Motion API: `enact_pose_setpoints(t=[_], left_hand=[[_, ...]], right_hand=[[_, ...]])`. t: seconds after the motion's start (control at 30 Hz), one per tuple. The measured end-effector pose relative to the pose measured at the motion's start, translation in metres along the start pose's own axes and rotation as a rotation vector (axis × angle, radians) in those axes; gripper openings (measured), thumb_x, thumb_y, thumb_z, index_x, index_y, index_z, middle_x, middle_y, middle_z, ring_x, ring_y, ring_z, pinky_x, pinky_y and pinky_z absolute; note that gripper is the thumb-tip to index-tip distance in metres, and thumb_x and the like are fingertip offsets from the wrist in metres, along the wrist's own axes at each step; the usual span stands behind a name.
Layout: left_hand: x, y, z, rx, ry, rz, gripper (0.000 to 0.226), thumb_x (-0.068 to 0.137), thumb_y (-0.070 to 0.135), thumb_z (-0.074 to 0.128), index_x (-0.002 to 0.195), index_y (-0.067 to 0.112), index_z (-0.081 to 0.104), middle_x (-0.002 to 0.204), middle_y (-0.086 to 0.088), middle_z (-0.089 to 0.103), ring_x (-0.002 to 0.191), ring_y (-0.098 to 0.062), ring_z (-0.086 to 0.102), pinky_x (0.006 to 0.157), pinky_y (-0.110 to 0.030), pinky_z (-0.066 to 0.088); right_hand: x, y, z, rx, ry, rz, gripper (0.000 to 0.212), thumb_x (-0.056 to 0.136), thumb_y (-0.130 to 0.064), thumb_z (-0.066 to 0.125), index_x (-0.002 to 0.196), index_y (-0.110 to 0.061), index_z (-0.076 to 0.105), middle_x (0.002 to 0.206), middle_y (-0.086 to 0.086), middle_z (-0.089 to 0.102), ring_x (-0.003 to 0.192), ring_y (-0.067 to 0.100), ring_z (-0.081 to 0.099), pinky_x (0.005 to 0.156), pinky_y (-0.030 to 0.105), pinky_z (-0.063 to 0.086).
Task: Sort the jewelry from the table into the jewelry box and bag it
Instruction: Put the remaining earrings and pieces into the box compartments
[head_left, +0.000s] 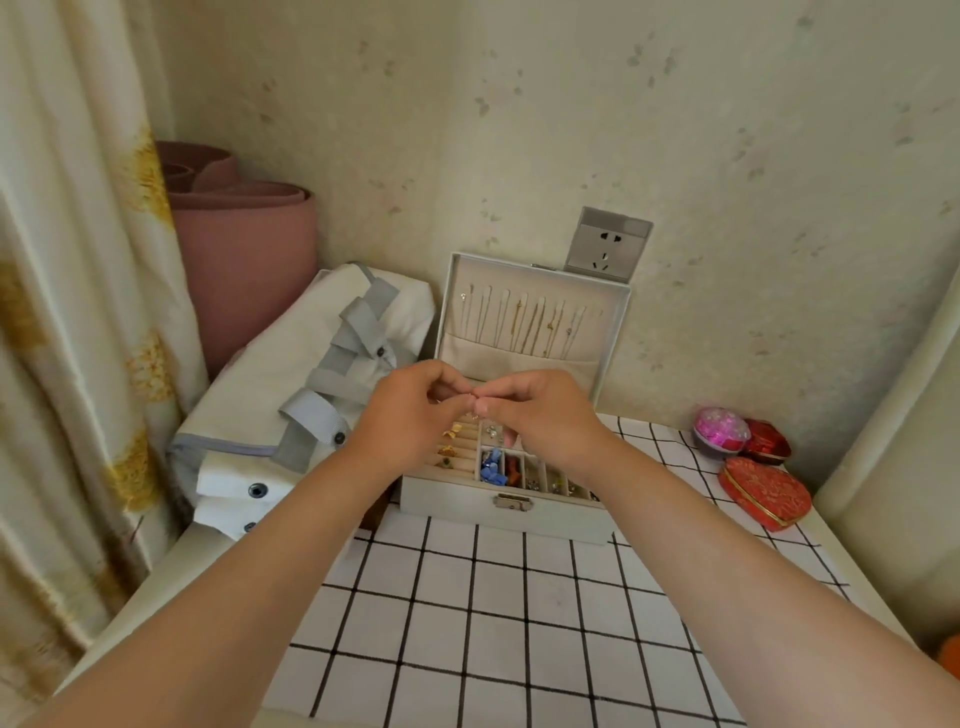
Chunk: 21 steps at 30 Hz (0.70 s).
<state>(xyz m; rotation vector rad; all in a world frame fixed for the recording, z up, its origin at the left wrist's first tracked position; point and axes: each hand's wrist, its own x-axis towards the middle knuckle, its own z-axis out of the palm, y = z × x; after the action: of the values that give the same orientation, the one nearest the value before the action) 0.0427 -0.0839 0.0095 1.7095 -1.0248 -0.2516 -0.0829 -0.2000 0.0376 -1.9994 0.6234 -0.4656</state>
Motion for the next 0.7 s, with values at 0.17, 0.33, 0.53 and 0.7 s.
enact_pose_setpoints(t=[0.17,0.33,0.53,0.7], left_hand=[[0.007,-0.011,-0.02,-0.043,-0.075,-0.068,0.004,0.088,0.023,0.071,0.091,0.025,0.072,0.083,0.003,0.073,0.076,-0.009,0.068,0.076,-0.03,0.057],[0.014,-0.013,-0.028,0.004,0.045,-0.056,0.006,0.084,0.03,0.076,0.089,0.028,0.075,0.08,0.011,0.072,0.076,0.002,0.065,0.068,-0.012,0.045],[0.018,-0.016,-0.032,0.179,0.099,-0.038,0.021,0.091,0.027,0.068,0.112,0.024,0.068,0.094,0.013,0.067,0.084,0.0,0.059,0.072,-0.015,0.044],[0.007,-0.023,-0.027,0.496,-0.104,0.071,0.031,0.095,0.032,0.061,0.125,0.026,0.063,0.123,0.005,0.061,0.107,-0.011,0.055,0.092,-0.03,0.048]], right_hand=[[0.015,-0.014,0.015,0.07,0.02,0.026,0.011,0.085,-0.012,0.078,0.096,-0.016,0.078,0.077,-0.003,0.075,0.047,0.011,0.055,0.043,0.02,0.044],[0.035,-0.027,0.019,-0.097,-0.013,-0.031,0.007,0.086,-0.016,0.078,0.09,-0.022,0.076,0.077,-0.002,0.075,0.051,0.012,0.061,0.044,0.018,0.046],[0.065,-0.022,0.012,-0.135,0.013,-0.013,0.006,0.085,-0.017,0.079,0.09,-0.02,0.077,0.085,0.009,0.075,0.044,0.008,0.054,0.055,0.03,0.051],[0.079,0.006,0.012,-0.335,0.041,0.008,0.009,0.09,-0.015,0.072,0.091,-0.024,0.073,0.096,-0.006,0.07,0.064,-0.002,0.061,0.065,0.023,0.055]])
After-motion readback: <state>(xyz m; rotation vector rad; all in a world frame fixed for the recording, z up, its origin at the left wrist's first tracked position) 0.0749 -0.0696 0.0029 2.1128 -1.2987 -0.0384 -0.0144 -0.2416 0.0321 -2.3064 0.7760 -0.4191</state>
